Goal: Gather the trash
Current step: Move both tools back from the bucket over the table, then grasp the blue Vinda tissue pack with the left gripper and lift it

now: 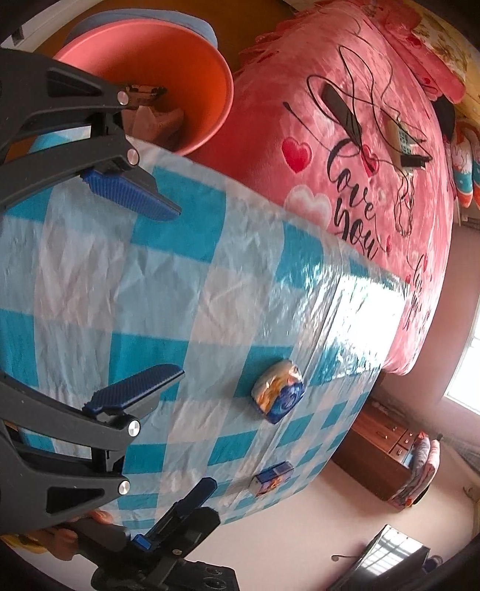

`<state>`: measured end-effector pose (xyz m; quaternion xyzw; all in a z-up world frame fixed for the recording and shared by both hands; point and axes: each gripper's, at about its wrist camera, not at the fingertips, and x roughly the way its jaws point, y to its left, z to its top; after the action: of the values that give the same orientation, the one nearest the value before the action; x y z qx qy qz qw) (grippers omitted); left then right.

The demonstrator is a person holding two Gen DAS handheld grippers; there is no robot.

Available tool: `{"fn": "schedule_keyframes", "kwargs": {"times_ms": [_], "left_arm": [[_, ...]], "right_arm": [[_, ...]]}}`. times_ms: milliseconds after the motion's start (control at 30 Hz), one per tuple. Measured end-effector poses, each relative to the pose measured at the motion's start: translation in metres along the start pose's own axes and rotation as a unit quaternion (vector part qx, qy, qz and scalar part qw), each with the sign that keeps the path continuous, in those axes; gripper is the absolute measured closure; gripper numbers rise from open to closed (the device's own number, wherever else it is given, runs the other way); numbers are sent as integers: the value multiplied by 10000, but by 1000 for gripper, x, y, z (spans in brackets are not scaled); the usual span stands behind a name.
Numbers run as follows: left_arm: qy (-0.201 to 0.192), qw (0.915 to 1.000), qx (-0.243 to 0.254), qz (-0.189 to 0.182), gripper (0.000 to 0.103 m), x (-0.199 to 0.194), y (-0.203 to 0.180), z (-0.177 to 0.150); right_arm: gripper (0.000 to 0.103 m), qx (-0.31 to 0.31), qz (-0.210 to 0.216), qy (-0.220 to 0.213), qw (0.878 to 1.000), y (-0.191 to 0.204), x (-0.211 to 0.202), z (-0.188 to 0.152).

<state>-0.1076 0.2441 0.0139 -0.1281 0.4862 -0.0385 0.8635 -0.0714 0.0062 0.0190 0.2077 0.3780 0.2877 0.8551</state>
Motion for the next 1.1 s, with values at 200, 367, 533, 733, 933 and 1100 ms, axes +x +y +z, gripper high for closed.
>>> {"fn": "schedule_keyframes", "kwargs": {"times_ms": [200,367,533,733,933,1100], "left_arm": [[-4,9994,349,-50,23,6,-28,5],[-148,9950,982,-106,23,12,-65,16],[-250,9852,1691,-150,23,27,-97,39],[-185,9745,2229,-169,23,56,-114,62],[-79,9689,2467,-150,23,83,-118,78],[26,9685,2481,-235,23,95,-117,83]], "right_arm": [[10,290,-65,-168,9994,-23,-16,6],[10,524,-263,-299,9978,-43,-30,13],[10,711,-534,-367,9954,-63,-40,24],[10,767,-982,-322,9917,-91,-50,43],[10,815,-1392,-238,9866,-117,-52,67],[10,600,-1717,-131,9832,-124,-39,85]]}}
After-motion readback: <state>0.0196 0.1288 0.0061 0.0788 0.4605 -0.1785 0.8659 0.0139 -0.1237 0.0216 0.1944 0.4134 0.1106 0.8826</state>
